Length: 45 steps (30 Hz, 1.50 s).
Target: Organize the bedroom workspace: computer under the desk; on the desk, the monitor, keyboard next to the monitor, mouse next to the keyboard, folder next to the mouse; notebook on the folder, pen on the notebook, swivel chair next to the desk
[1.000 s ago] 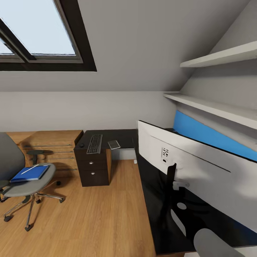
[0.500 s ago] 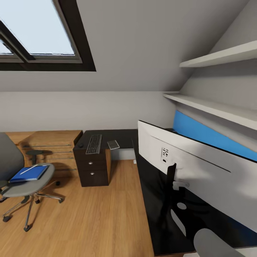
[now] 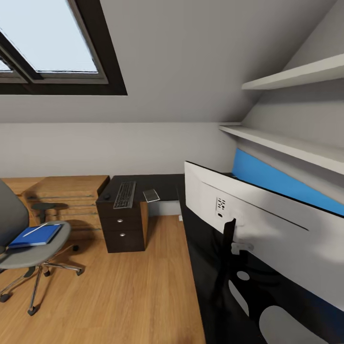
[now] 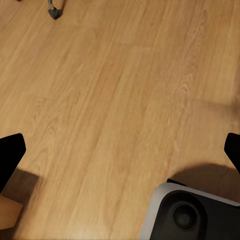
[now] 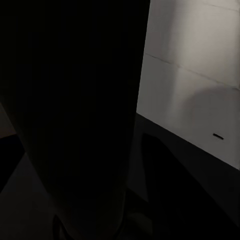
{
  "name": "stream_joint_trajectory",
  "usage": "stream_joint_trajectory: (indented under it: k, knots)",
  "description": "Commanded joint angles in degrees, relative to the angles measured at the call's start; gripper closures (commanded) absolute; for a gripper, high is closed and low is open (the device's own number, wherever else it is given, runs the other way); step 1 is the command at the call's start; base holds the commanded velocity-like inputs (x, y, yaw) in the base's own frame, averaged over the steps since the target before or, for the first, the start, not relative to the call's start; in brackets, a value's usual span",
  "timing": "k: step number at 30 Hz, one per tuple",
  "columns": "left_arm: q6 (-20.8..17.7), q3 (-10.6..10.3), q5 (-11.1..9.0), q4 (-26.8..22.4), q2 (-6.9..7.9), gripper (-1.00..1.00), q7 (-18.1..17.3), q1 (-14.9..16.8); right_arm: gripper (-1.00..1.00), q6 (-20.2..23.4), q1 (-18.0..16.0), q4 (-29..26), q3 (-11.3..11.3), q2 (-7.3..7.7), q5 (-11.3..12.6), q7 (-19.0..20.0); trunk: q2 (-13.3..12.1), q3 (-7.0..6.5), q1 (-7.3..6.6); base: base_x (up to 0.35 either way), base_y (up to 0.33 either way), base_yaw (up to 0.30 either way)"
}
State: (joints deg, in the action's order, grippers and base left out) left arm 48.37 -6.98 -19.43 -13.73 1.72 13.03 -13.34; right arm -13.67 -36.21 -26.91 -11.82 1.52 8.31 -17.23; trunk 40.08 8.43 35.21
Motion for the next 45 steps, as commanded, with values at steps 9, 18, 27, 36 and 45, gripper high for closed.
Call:
stream_joint_trajectory:
  k: [9,18,27,36,45]
  knots:
    - [0.1,-0.5,-0.4,-0.1,0.04,-1.00,0.2,0.0,1.00,-0.3,-0.1,-0.2,-0.6,0.06,0.3,-0.4,0.1,0.07,0.01,0.001,-0.132,0.000]
    - [0.0,-0.6,-0.4,-0.1,0.04,-1.00,0.2,0.0,1.00,-0.3,-0.1,-0.1,-0.6,0.06,0.3,-0.4,0.1,0.07,0.01,-0.147,-0.117,0.000]
    - [0.1,-0.6,-0.4,-0.1,0.04,-1.00,0.2,0.0,1.00,-0.3,-0.1,-0.1,-0.7,0.06,0.3,-0.4,0.1,0.07,0.01,-0.076,-0.032,0.000]
    - [0.1,-0.6,-0.4,-0.1,0.29,-1.00,0.2,0.0,1.00,-0.3,-0.1,-0.1,-0.7,0.06,0.3,-0.4,0.1,0.07,0.01,-0.287,0.107,0.000]
    - [0.1,-0.6,-0.4,-0.2,0.39,-1.00,0.2,0.0,1.00,-0.3,-0.1,-0.1,-0.7,0.06,0.3,-0.4,0.1,0.07,0.01,-0.144,0.180,0.000]
